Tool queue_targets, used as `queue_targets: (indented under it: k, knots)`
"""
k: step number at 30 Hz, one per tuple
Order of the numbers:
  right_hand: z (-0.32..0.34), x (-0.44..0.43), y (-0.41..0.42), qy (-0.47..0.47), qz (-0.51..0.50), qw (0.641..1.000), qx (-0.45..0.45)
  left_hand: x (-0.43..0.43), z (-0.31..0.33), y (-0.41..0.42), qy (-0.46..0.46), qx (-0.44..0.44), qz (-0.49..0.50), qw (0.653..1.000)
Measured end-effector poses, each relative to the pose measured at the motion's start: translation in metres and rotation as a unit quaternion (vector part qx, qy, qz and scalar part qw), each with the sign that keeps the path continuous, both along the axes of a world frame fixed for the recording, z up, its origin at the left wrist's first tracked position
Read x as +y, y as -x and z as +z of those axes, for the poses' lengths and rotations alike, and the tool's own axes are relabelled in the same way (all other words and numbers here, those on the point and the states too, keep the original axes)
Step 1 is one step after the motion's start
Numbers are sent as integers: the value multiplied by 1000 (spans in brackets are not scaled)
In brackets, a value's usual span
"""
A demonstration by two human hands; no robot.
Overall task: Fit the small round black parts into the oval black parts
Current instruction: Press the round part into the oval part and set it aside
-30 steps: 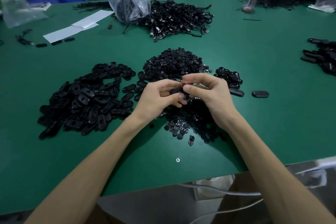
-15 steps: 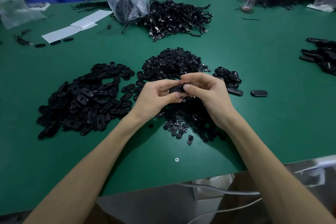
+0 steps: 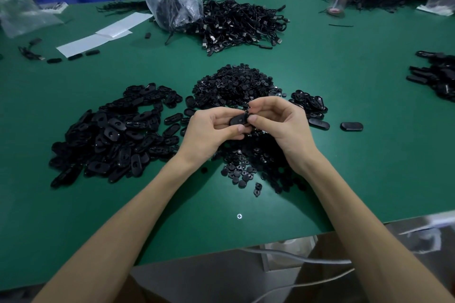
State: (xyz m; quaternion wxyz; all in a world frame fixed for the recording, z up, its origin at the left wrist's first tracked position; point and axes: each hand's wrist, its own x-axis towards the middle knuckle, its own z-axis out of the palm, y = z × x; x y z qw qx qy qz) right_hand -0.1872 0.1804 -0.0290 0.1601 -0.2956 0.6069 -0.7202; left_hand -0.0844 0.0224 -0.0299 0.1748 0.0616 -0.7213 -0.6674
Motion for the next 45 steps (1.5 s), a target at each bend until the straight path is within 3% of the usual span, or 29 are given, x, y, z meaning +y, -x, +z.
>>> queue_targets:
  k: [20, 33, 45]
  knots:
    - [1, 1, 1, -2, -18, 1000, -24, 1, 0, 0, 8, -11, 61, 998]
    - [2, -1, -3, -20, -52, 998, 23, 6, 3, 0, 2, -28, 25, 999]
    - [2, -2, -9, -102, -91, 984, 113, 8, 0, 1, 14, -28, 9, 999]
